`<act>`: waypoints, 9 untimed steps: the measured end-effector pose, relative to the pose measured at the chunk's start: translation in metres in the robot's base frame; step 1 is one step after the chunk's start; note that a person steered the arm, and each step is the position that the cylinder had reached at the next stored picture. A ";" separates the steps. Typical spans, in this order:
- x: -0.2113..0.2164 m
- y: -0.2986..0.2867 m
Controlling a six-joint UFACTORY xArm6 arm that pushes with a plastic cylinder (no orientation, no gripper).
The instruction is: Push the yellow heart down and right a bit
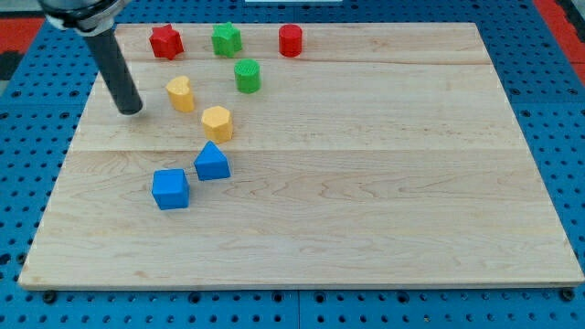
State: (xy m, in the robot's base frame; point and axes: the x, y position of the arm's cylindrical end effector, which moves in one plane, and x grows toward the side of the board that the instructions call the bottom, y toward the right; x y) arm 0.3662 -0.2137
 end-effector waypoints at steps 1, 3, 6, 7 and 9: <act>-0.003 0.036; -0.034 0.010; -0.058 -0.037; -0.063 -0.040; -0.085 -0.028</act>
State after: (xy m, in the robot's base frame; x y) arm 0.2816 -0.2417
